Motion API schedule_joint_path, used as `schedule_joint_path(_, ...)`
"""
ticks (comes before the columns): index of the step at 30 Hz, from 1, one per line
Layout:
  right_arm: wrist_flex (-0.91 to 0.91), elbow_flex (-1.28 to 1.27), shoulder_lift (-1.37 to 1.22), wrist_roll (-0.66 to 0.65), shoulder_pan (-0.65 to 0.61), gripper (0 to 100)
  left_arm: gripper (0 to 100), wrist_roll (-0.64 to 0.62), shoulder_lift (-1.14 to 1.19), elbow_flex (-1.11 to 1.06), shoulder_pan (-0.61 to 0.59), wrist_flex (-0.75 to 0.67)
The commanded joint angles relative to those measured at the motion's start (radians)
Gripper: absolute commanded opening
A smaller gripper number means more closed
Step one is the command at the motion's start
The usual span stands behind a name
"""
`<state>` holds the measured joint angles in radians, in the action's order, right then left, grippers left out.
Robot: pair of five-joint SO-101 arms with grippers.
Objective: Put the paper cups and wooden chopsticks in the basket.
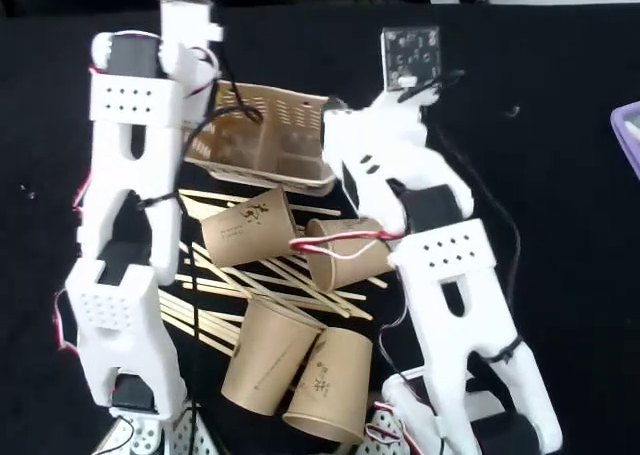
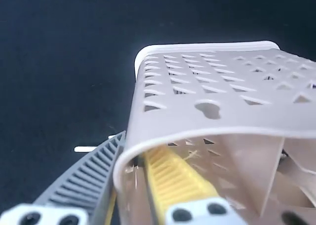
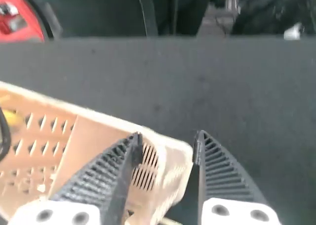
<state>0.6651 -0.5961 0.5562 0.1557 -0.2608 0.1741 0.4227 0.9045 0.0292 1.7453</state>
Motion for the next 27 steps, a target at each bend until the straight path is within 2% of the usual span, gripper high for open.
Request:
schedule_joint_path(1,0.008,-0.031,0.142,0.011,-0.020,18.4,3,-0.031,-0.017,-0.002,0.048,0.014)
schedule_joint_path(7,-0.071,-0.193,0.269,0.003,-0.032,18.4,3,-0.089,-0.026,-0.001,0.048,0.014)
schedule_joint_path(14,-0.269,-0.323,0.196,0.003,0.051,18.1,3,-0.089,-0.026,-0.038,0.050,0.015)
schedule_joint_path(17,-0.255,-0.289,0.137,0.003,0.060,16.5,3,-0.091,-0.026,-0.050,0.050,0.015)
schedule_joint_path(20,-0.198,-0.237,0.102,-0.003,0.061,0.4,3,-0.091,-0.026,-0.051,0.047,0.015)
schedule_joint_path(22,-0.158,-0.209,0.096,-0.049,0.061,3.3,3,-0.091,-0.026,-0.051,0.047,0.015)
schedule_joint_path(27,-0.021,-0.114,0.111,-0.123,0.080,1.0,3,-0.091,-0.117,-0.122,0.047,0.015)
